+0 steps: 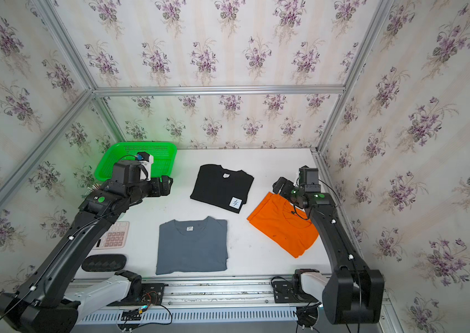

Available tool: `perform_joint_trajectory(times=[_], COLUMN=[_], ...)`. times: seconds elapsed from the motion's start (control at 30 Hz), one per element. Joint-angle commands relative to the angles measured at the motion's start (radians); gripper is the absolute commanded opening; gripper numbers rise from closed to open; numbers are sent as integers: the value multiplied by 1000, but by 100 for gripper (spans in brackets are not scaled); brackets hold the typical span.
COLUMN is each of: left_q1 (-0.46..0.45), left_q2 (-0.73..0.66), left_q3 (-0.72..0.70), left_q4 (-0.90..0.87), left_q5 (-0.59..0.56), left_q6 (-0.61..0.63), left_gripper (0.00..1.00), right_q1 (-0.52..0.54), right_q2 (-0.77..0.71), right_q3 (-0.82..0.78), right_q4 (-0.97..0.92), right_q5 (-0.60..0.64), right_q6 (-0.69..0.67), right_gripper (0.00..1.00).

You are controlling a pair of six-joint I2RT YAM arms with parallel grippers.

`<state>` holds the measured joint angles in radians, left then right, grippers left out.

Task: Put the folded t-shirts into the basket
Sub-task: Adjust the T-shirt at the center of the board.

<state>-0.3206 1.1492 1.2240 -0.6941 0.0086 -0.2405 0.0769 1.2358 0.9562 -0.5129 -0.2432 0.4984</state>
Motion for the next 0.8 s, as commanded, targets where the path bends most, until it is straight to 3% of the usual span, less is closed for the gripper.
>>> perform_joint_trajectory(times=[0.0, 0.2, 0.4, 0.6, 0.77], left_q1=[9, 11, 36, 119, 136], left_q2=[51, 173, 222, 312, 434], left_q3=[16, 39, 49, 103, 215], left_q4=[-29, -21, -14, -23, 17], left_q5=[83, 143, 67, -13, -69], left_q6=[-18, -41, -80, -143, -65], left_gripper=[94, 93, 93, 93, 93], right_q1=[68, 207, 318, 366, 383], right_q2=[58, 260, 537, 819, 921], right_q3=[25, 123, 362, 649, 707], right_q4=[9, 31, 41, -50, -36], right_q5=[6, 152, 200, 334, 426], right_q6=[20, 29, 20, 3, -3], right_gripper=[98, 88, 68, 63, 64])
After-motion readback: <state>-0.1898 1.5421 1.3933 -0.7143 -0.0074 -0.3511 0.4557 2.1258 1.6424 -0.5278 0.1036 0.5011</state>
